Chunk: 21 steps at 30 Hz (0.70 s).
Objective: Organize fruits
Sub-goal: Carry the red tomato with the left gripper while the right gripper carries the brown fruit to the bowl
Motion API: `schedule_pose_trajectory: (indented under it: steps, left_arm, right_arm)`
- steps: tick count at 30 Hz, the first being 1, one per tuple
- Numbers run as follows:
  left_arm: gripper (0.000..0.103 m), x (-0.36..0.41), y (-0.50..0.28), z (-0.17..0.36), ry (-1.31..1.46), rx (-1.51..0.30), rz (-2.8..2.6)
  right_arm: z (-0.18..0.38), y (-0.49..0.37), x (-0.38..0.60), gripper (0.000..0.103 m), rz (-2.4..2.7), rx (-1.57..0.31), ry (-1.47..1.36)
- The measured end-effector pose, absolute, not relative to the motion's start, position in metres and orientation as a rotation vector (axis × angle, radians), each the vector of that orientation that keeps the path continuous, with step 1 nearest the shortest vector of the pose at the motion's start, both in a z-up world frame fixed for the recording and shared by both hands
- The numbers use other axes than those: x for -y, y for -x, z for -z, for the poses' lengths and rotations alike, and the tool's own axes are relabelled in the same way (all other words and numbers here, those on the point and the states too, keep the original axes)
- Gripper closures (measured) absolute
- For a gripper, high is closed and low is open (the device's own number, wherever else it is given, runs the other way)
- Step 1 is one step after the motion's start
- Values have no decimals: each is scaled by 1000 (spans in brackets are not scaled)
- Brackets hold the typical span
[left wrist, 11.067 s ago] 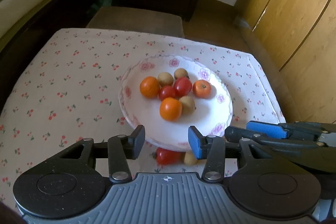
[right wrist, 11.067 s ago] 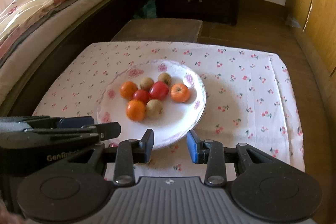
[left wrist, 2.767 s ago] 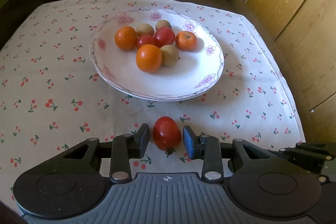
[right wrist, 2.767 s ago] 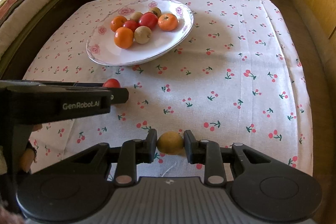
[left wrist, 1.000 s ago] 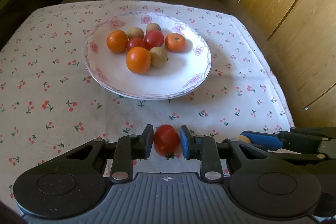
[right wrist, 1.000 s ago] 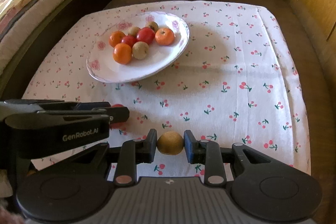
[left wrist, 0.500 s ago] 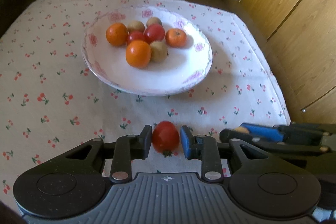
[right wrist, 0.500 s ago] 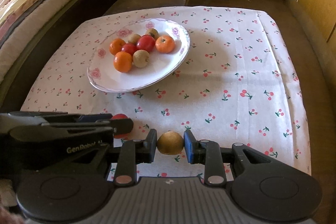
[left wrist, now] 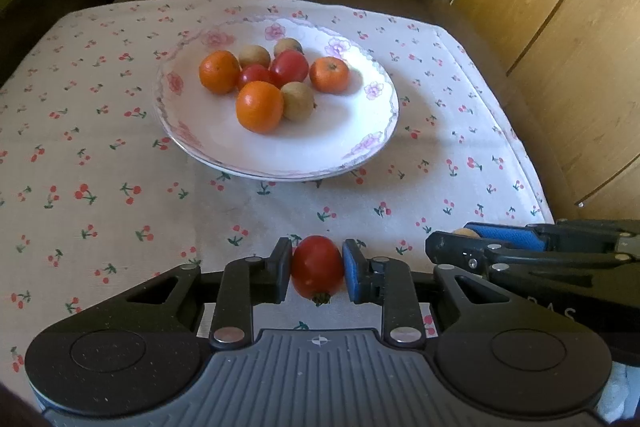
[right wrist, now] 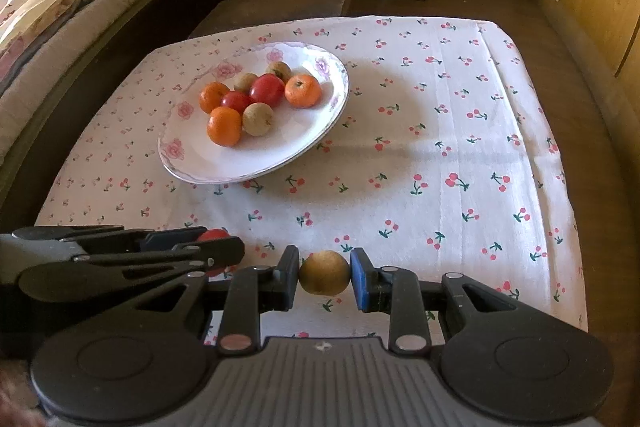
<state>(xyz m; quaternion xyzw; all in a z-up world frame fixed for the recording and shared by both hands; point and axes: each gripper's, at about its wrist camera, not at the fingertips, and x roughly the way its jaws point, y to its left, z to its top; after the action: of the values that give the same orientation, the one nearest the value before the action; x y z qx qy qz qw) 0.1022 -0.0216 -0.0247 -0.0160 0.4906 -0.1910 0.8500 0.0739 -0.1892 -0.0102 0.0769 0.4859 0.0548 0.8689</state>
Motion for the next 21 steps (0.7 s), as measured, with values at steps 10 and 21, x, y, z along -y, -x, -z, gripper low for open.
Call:
schedule_pose_trajectory:
  steps: [10, 21]
  left_arm:
    - [68, 15, -106, 11, 71, -1003, 396]
    - [68, 9, -126, 1, 90, -979, 374]
  right_arm:
    - [5, -79, 188, 74, -120, -996, -164]
    - [-10, -109, 177, 74, -151, -952, -159]
